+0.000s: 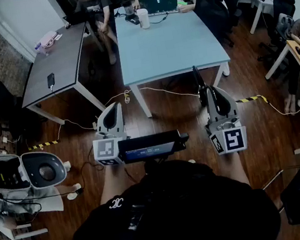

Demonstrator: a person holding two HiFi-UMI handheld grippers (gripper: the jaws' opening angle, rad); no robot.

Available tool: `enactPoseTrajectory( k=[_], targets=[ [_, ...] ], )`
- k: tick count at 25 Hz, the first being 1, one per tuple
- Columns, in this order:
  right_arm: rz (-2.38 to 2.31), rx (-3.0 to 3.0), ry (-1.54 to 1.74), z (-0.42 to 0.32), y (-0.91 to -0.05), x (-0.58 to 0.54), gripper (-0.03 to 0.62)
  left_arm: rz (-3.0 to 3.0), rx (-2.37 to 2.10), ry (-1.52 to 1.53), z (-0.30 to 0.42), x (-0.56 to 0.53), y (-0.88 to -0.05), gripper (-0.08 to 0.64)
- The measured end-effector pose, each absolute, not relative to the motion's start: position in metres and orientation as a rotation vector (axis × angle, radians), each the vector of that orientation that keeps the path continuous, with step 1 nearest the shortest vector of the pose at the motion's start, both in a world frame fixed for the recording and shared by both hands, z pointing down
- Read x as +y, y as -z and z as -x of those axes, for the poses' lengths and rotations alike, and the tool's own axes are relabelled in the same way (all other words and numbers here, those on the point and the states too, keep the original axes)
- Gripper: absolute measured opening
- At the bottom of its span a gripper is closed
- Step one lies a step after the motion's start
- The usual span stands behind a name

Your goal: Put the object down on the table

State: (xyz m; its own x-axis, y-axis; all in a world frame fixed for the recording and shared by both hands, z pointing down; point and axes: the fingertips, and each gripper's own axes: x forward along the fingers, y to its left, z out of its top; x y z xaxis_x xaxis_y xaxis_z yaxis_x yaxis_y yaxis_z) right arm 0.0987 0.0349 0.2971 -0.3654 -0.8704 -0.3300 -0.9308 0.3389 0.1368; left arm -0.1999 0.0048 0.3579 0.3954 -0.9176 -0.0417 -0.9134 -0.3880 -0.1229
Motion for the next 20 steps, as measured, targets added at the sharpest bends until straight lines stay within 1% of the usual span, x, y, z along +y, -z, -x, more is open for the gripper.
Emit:
enactPoseTrajectory(
  k=[7, 13, 20],
  targets=[
    [1.651, 2.38, -0.439, -0.068, -0.303, 0.035, 0.003, 2.526, 1.655, 0.068, 0.236, -0.008, -0.366, 0.005],
    [1.689, 2.38, -0.392, -0.067, -0.32, 0.023, 0.003, 2.554, 1.591, 0.119, 0.229, -0.027, -0.375, 0.005],
    [1.687, 2.365, -0.371, -0.087, -0.336, -0.038, 0.003, 2.549, 1.615, 0.158, 0.218, -0.083, -0.392, 0.005]
  ],
)
